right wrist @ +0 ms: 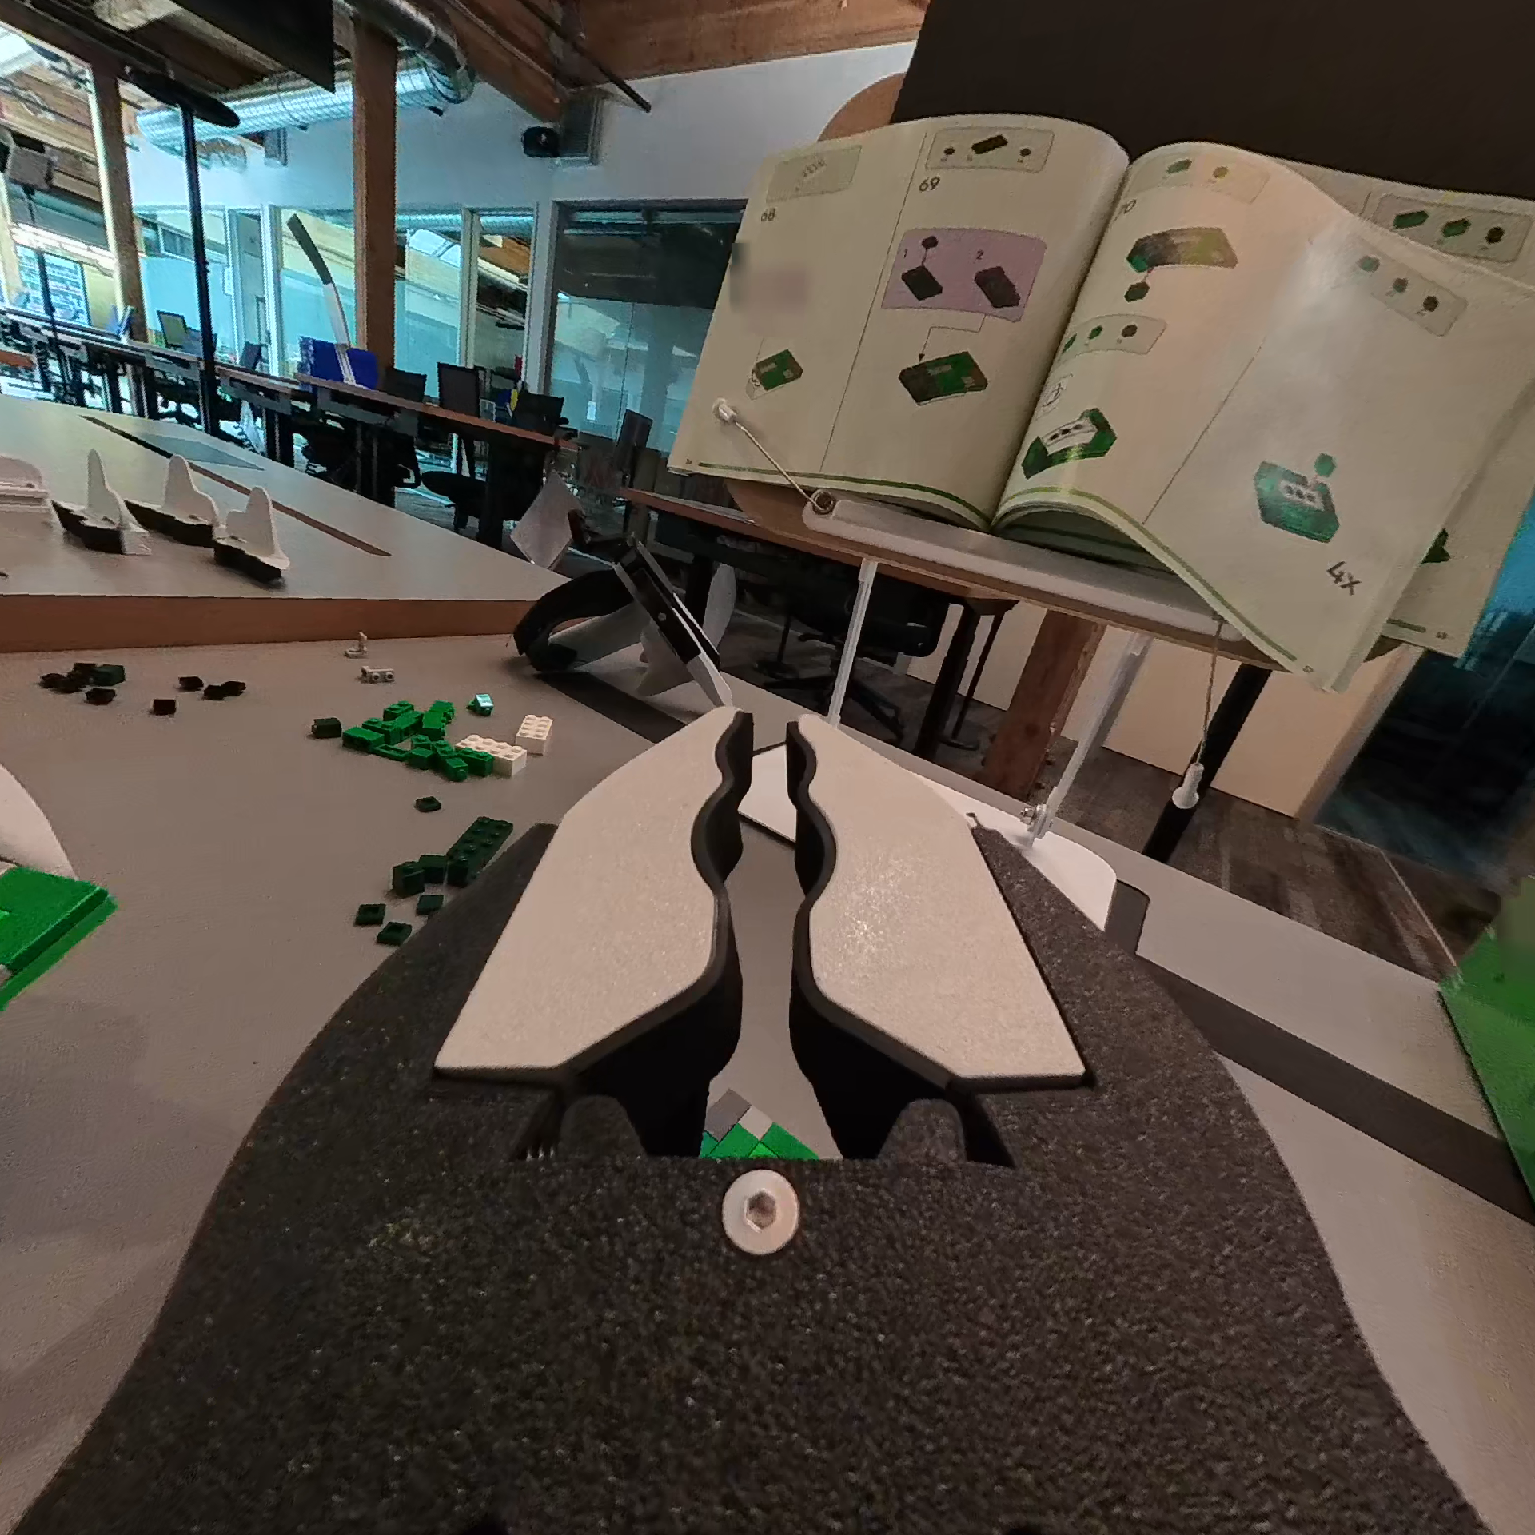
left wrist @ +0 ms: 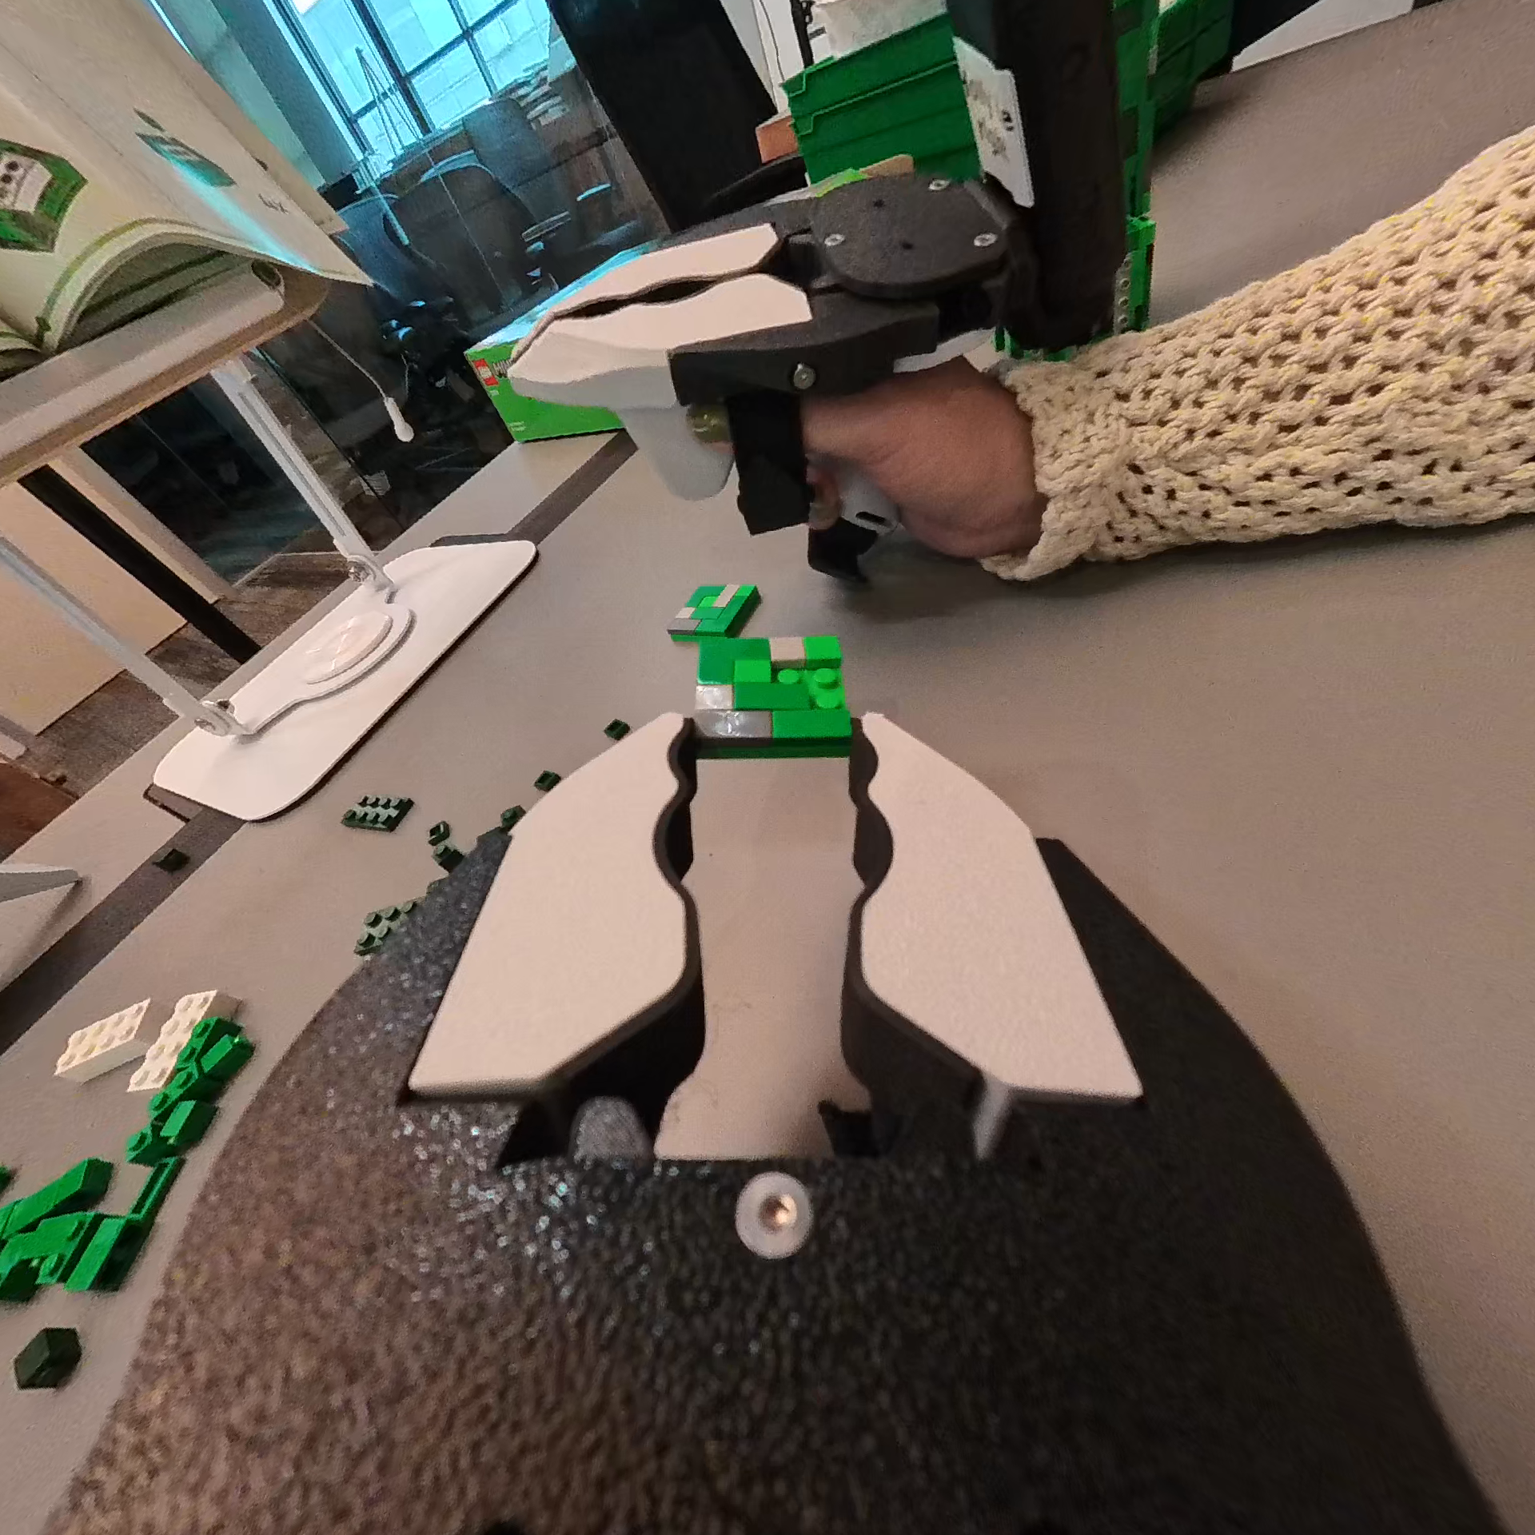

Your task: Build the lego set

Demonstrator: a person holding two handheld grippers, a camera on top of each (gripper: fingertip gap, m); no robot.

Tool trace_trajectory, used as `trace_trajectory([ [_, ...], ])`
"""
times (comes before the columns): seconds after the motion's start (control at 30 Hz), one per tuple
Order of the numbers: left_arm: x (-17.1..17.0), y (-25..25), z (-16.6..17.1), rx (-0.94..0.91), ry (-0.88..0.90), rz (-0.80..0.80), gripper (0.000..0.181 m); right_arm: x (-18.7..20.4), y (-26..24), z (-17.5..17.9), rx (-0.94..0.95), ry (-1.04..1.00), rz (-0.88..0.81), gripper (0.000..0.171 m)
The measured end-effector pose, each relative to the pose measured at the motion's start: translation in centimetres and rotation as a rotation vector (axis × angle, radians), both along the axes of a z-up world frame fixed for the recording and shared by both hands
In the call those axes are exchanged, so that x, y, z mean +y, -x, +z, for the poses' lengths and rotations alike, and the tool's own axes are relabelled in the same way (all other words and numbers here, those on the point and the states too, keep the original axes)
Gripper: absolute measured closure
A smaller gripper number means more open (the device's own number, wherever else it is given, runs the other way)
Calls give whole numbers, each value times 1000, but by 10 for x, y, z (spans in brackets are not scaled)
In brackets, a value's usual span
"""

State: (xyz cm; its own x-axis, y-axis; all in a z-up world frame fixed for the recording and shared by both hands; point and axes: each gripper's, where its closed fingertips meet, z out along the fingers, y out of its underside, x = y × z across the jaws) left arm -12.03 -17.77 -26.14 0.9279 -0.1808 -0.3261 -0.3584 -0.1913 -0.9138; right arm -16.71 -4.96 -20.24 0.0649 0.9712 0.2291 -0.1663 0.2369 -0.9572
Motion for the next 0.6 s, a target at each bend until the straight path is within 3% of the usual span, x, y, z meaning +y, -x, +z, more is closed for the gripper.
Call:
trace_trajectory([
  [0.6,0,-1,0,-3,3,-10,146,-6,2,-3,-18,-28,19,164],
])
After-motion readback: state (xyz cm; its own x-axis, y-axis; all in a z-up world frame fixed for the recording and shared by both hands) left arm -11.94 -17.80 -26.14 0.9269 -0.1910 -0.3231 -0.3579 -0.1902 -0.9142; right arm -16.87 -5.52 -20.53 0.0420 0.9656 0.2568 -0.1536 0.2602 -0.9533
